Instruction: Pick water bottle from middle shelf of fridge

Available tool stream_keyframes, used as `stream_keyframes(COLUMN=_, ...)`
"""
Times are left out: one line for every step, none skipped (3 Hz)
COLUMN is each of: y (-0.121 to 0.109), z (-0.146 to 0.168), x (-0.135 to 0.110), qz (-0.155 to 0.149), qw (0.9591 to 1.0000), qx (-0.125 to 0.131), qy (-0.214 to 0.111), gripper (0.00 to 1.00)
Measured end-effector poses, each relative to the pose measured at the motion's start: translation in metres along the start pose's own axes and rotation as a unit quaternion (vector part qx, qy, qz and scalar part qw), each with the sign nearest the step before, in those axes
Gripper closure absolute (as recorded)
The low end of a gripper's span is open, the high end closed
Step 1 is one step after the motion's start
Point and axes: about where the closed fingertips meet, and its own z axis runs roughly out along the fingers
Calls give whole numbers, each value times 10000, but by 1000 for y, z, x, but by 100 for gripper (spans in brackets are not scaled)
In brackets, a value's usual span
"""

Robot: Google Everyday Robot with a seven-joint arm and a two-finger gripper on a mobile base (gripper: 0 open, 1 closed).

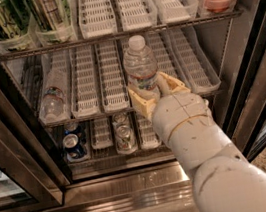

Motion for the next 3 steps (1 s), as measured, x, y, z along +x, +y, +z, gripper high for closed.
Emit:
stream_keyframes(y=-7, z=2, x=-6, qz=452, qw=9972, qx=-582, qy=-112, gripper=100)
stream_keyframes(y=-23, z=-18, x=6, qz=876, qw=9923, qx=-864, qy=147, gripper=100)
stream_keyframes(y=-52, z=-45, x=17, qz=886, qw=9909, qx=-855, qy=551, gripper=100)
